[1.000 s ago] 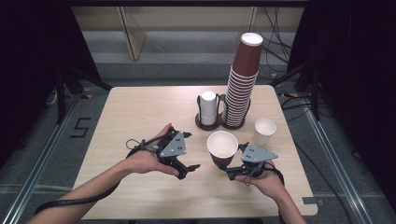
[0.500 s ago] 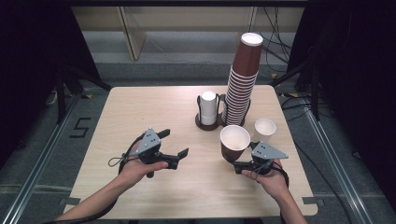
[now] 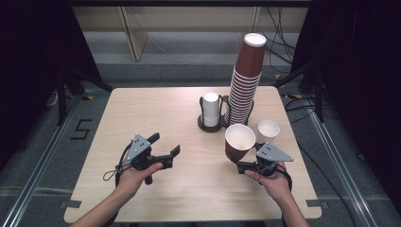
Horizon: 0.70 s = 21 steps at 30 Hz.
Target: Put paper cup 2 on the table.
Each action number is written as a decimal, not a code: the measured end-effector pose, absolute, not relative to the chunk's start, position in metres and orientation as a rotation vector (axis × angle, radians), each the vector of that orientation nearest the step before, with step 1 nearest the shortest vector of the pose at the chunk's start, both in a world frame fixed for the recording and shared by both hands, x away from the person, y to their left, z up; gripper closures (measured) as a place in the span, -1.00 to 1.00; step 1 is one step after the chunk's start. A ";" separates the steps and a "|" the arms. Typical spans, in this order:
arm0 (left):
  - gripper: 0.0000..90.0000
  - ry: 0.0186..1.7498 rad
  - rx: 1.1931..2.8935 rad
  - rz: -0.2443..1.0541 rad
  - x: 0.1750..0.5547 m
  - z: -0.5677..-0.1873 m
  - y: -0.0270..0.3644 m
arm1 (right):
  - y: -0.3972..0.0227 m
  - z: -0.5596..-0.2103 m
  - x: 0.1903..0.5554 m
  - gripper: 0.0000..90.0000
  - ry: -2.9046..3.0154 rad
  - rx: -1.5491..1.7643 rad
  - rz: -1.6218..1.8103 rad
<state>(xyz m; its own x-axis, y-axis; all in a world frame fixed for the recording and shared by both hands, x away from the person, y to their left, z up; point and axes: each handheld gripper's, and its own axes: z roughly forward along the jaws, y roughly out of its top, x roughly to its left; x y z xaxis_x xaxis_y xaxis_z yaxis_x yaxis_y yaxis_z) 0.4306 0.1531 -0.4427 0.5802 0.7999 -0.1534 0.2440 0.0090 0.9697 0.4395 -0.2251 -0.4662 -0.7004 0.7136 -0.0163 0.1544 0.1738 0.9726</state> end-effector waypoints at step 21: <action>-0.89 0.973 1.551 0.550 0.419 -0.469 0.163 | -0.227 -0.469 0.451 -0.54 1.862 0.950 1.557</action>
